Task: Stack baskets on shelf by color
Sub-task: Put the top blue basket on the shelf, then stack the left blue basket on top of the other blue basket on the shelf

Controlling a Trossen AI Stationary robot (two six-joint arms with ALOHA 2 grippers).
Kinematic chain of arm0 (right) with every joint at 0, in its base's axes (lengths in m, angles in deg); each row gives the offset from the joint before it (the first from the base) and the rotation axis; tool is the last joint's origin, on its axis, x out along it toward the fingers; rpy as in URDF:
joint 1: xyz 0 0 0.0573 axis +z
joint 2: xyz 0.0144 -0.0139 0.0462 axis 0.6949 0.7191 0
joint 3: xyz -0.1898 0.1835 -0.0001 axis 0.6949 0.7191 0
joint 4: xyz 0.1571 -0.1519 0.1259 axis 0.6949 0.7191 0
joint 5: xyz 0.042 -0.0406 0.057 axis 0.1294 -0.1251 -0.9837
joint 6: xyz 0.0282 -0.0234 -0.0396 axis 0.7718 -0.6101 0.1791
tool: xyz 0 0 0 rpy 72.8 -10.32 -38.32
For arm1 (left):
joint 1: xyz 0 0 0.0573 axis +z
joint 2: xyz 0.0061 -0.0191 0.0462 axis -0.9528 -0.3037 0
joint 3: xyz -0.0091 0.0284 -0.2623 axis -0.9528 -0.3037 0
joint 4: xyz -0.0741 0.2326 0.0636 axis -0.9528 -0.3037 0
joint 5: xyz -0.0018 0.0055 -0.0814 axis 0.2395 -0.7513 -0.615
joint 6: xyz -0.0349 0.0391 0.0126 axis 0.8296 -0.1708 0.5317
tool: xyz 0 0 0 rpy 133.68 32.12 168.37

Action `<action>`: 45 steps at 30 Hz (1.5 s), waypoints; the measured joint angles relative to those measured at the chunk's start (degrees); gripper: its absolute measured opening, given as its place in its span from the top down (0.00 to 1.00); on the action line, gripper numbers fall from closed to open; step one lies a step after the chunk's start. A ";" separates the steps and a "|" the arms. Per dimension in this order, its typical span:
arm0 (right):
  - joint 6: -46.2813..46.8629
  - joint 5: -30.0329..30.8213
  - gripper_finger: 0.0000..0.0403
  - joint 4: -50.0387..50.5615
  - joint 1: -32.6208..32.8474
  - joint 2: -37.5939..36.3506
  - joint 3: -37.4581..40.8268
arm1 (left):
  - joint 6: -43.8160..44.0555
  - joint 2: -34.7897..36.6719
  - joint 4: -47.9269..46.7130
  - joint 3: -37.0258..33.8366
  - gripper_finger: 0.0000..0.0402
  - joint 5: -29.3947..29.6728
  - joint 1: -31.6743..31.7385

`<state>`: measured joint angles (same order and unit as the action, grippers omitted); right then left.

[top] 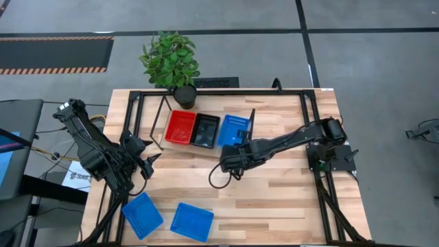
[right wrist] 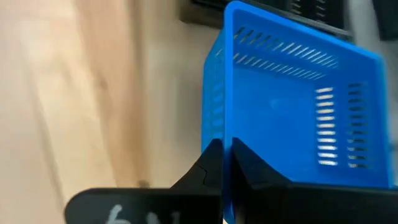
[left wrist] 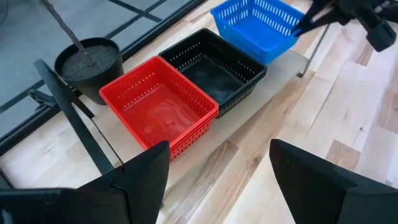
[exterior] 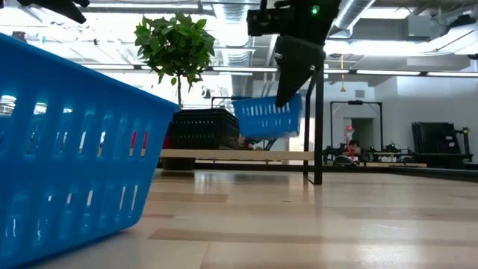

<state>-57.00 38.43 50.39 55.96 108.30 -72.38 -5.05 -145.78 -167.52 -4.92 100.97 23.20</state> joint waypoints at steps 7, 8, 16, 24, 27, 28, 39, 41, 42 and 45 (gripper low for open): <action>-4.69 -3.50 0.96 -8.94 -1.85 -1.41 6.38 | 0.46 0.00 0.02 0.00 0.34 0.04 0.00; -4.75 -3.94 0.96 -8.76 -2.07 -1.41 6.46 | 0.48 0.00 0.00 0.00 0.34 0.02 0.00; -5.60 -4.31 0.92 -9.09 -2.77 -1.41 6.46 | 0.50 0.00 0.00 0.00 0.34 0.00 0.00; -5.77 -4.40 0.87 -8.95 -3.54 -1.41 6.44 | 0.53 0.00 0.02 0.00 0.34 -0.02 0.00; -5.76 -4.42 0.85 -8.91 -3.88 -1.41 6.44 | 0.55 0.00 0.01 0.00 0.34 -0.07 0.00; -5.74 -4.44 0.84 -8.91 -3.89 -1.41 6.44 | 0.55 0.00 0.02 0.00 0.34 -0.07 0.00; -4.41 -4.51 0.70 -8.53 -3.76 -1.36 5.97 | 0.55 0.00 0.02 0.00 0.34 -0.11 0.00; -4.34 -4.49 0.67 -8.55 -3.35 -1.36 4.63 | 0.55 0.00 0.02 0.00 0.34 -0.11 0.00; -4.34 -4.49 0.66 -8.53 -3.05 -1.36 3.70 | 0.55 0.00 0.02 0.00 0.34 -0.13 0.00; -4.67 -4.53 0.64 -8.00 -1.62 -1.36 -0.34 | 0.57 0.00 0.02 0.00 0.34 -0.13 -0.01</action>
<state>-61.67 33.90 42.39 54.34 106.94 -72.72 -4.48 -145.78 -167.50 -4.92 100.84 23.19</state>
